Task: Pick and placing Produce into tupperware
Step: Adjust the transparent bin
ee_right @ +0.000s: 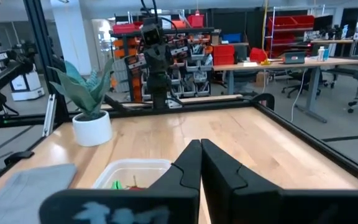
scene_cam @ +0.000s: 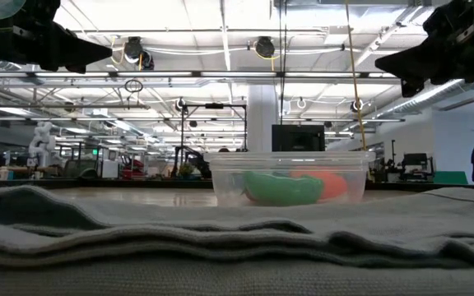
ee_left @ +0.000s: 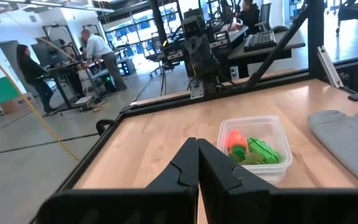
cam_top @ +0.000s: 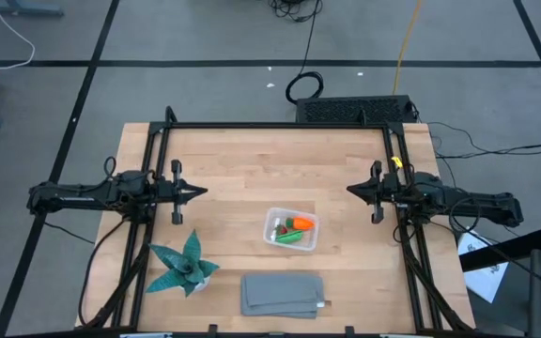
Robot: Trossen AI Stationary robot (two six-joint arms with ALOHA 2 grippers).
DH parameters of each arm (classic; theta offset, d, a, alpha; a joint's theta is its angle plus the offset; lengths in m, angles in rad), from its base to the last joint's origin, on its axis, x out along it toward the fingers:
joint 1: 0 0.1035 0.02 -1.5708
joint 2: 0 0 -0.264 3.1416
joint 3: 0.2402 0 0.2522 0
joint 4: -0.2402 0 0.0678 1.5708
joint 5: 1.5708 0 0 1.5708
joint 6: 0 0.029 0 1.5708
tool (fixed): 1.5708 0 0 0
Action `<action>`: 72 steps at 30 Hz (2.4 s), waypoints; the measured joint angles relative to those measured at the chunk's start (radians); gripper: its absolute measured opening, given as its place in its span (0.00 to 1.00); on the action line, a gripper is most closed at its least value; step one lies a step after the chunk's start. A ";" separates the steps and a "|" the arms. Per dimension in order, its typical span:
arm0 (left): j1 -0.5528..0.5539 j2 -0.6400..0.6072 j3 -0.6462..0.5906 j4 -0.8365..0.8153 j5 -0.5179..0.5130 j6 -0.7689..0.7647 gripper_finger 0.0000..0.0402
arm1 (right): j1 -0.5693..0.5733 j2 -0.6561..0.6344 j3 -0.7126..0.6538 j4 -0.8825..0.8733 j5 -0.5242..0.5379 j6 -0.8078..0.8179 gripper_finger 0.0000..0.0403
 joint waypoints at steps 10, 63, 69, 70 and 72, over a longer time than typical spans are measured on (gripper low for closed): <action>0.000 0.000 0.000 0.000 0.000 -0.001 0.00 | 0.000 0.000 -0.018 0.033 -0.029 0.000 0.00; 0.037 0.586 0.235 -0.006 -0.290 -0.245 0.00 | 0.000 0.000 -0.088 0.105 -0.025 0.000 0.00; 0.079 0.838 0.309 0.159 -0.134 -0.180 0.00 | 0.000 0.000 -0.088 0.103 -0.024 -0.001 0.00; 0.086 0.869 0.327 0.170 -0.114 -0.179 0.00 | 0.000 0.000 -0.088 0.101 -0.024 -0.001 0.00; 0.099 0.922 0.370 0.180 -0.086 -0.181 0.00 | 0.000 0.000 -0.088 0.095 -0.024 -0.001 0.00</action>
